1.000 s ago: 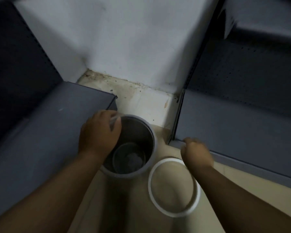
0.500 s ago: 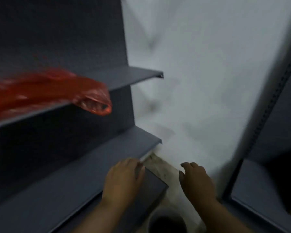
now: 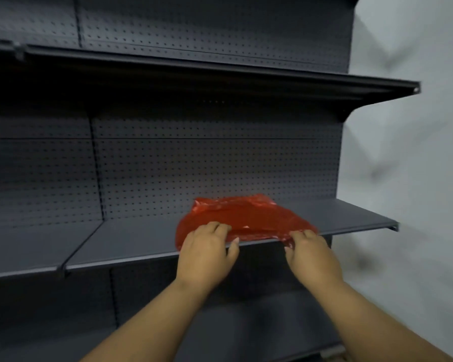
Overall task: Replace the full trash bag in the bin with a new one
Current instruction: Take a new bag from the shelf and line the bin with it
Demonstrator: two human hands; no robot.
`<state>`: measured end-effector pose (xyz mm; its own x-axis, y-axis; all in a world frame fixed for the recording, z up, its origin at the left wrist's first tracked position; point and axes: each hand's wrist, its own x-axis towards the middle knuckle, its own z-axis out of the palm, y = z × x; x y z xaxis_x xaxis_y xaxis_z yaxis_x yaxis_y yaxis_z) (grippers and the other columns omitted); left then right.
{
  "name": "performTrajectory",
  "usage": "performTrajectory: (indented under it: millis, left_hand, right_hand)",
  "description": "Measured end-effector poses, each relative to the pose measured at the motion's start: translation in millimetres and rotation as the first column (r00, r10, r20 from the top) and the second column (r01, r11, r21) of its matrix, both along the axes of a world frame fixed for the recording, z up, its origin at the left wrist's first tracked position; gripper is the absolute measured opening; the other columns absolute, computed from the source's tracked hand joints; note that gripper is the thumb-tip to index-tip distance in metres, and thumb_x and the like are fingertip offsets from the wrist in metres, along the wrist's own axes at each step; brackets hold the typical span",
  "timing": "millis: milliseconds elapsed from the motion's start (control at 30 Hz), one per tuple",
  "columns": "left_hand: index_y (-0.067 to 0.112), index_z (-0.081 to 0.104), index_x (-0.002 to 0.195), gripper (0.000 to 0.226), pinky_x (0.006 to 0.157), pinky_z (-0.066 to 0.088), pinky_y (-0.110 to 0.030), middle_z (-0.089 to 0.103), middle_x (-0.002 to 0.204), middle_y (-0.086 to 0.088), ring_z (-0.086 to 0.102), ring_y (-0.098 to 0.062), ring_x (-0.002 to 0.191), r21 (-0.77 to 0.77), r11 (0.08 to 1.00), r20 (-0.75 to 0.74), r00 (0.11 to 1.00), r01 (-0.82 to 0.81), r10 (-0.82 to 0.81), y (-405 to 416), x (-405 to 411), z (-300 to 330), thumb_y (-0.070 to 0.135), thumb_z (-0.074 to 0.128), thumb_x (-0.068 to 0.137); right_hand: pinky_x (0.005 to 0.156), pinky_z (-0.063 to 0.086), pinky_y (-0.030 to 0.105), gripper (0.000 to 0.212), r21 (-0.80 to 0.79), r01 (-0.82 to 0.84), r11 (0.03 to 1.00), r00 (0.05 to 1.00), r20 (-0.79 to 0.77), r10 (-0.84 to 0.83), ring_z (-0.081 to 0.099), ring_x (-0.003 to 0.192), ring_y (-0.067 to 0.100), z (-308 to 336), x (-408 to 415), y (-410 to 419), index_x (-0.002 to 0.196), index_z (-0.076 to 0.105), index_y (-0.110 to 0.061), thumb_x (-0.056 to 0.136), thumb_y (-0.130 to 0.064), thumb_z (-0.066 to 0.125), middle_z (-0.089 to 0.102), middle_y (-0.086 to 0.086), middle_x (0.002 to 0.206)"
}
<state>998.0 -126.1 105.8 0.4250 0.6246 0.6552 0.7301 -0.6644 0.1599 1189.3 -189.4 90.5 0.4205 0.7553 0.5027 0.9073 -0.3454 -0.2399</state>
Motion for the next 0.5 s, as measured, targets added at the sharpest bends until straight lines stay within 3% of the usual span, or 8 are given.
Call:
performTrajectory:
  millis: [333,433,500]
  left_hand:
    - [0.019,0.033,0.139,0.06,0.112,0.031,-0.036,0.042,0.144,-0.004,0.038,-0.022,0.132,-0.135,0.989,-0.159,0.987,-0.053,0.031,79.9,-11.0,-16.6,0.05,0.039,0.088]
    - [0.018,0.026,0.142,0.066,0.116,0.024,-0.039,0.034,0.149,-0.007,0.03,-0.024,0.138,-0.185,0.982,-0.21,0.978,-0.044,0.004,107.0,-3.1,-25.3,0.051,0.042,0.086]
    - [0.02,0.023,0.143,0.07,0.117,0.02,-0.041,0.031,0.151,-0.007,0.026,-0.025,0.14,-0.213,0.976,-0.241,0.97,-0.036,-0.017,122.6,1.6,-30.3,0.052,0.044,0.085]
  right_hand:
    - [0.098,0.042,0.038,0.054,-0.255,0.108,0.961,0.993,0.077,-0.091,0.044,0.123,0.025,-4.0,4.3,81.4,0.137,0.036,-0.015,0.087,-0.023,0.055,0.045,0.004,0.137]
    - [0.112,0.03,0.041,0.07,-0.319,0.15,0.936,0.989,0.063,-0.137,0.024,0.142,0.024,-8.1,14.1,107.0,0.149,0.016,-0.015,0.089,-0.014,0.052,0.019,0.003,0.158]
    - [0.118,0.019,0.042,0.072,-0.346,0.174,0.922,0.985,0.052,-0.167,0.011,0.147,0.022,-9.5,19.9,121.1,0.151,0.007,-0.017,0.09,-0.005,0.043,0.006,0.002,0.161]
